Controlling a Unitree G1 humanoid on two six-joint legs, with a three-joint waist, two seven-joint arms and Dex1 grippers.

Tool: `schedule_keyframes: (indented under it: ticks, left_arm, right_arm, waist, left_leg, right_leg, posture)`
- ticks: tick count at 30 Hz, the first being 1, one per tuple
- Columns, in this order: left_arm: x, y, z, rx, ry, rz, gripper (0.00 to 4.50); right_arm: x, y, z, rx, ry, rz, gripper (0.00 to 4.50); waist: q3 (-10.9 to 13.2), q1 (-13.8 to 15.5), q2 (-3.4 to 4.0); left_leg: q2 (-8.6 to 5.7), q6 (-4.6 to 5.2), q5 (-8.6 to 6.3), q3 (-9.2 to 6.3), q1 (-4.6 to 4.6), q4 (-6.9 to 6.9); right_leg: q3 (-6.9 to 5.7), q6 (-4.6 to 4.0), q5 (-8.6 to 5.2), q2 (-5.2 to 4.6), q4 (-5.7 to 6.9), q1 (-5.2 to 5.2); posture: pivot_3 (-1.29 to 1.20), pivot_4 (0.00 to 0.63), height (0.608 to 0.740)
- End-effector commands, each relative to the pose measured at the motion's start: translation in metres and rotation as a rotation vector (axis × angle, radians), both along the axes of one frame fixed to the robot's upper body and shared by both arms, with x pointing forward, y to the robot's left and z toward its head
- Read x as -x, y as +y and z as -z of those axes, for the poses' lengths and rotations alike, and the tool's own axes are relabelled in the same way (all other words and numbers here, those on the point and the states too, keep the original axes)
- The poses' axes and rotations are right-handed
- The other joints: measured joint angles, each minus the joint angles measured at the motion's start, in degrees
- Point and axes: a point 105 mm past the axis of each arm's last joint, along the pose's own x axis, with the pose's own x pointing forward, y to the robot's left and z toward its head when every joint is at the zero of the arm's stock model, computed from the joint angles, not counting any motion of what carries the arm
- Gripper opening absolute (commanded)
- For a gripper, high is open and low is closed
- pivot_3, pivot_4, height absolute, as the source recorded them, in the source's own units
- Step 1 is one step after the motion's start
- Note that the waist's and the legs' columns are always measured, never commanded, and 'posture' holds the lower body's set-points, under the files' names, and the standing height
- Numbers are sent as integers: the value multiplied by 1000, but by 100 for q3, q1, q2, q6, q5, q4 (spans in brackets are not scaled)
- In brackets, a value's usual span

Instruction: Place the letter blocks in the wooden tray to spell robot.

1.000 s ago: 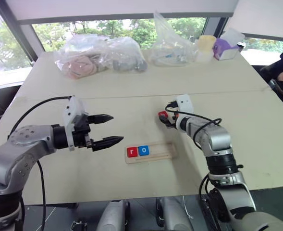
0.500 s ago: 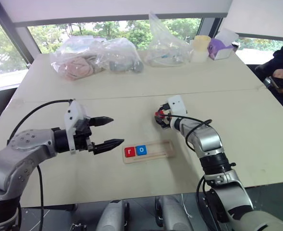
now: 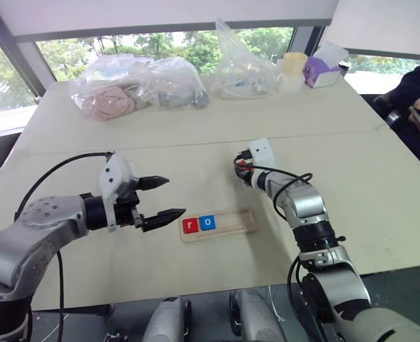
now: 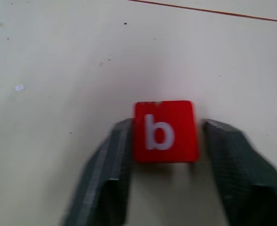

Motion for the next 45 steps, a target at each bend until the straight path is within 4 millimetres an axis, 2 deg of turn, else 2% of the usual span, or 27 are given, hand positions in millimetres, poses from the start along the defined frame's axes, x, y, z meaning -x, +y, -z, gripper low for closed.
schedule_keyframes:
  ticks: [1,4,7,10,13,18,24,26,31,40,45]
  left_arm:
    - [0,-4,-8,7,-46,12,4500]
    - [1,-6,-6,8,-40,24,4500]
    - [3,-11,-3,9,-22,55,4500]
    - [3,-14,-1,11,-10,84,4500]
    - [2,-16,3,14,3,108,4500]
    - [-5,-16,5,10,7,139,4500]
    - [-14,-20,4,5,-2,187,4500]
    - [-17,-22,5,1,-3,198,4500]
    - [-21,-21,7,-25,-8,214,4500]
    - [-21,-17,7,-52,-19,205,4500]
    - [-18,-15,8,-53,-16,192,4500]
  right_arm:
    - [10,11,17,37,65,-54,1184]
    - [12,6,10,46,42,-37,1184]
    - [20,-12,-17,54,-25,-3,1184]
    - [41,-31,-40,50,-49,21,1184]
    - [73,-53,-47,49,-7,71,1184]
    - [115,-62,-44,19,51,121,1184]
    - [136,-74,-26,-52,78,264,1184]
    - [140,-75,-21,-83,96,298,1184]
    - [146,-78,-2,-34,153,315,1184]
    - [143,-76,12,-28,181,286,1184]
    - [144,-75,11,-18,192,249,3717]
  waist:
    - [0,1,0]
    - [0,5,0]
    - [2,36,3]
    - [4,145,5]
    - [5,216,6]
    - [5,181,5]
    - [6,180,7]
    - [6,181,7]
    - [7,178,7]
    - [6,166,5]
    - [5,174,3]
  left_leg:
    - [0,0,0,0,0,-1]
    - [0,0,0,-2,0,-1]
    - [0,0,0,-2,-6,-1]
    - [-4,0,0,-2,-42,1]
    - [-5,0,0,-2,-53,0]
    - [-5,1,-1,-7,-55,0]
    - [0,1,-1,-6,-50,0]
    - [-2,1,-1,-5,-52,0]
    - [-3,1,-1,-4,-55,-1]
    - [-2,1,-1,-5,-49,0]
    - [-2,1,-1,-6,-48,0]
  right_leg:
    - [0,0,0,0,0,-1]
    - [0,-1,0,-1,0,-1]
    - [0,0,-1,-3,-1,-5]
    - [-1,4,1,-7,-2,-37]
    - [-4,13,6,-9,-6,-44]
    - [-8,0,-4,-9,-11,-44]
    - [-9,0,-5,-3,-10,-42]
    - [-9,3,-6,-5,-12,-43]
    - [-8,5,-7,-7,-14,-45]
    - [-8,6,-8,-7,-14,-39]
    - [-8,22,-19,-8,-14,-38]
  posture:
    - [0,150,725]
    - [0,150,725]
    - [0,150,725]
    - [0,150,725]
    - [0,150,725]
    - [0,150,725]
    - [0,150,725]
    - [0,150,725]
    - [0,150,725]
    - [0,150,725]
    - [0,150,725]
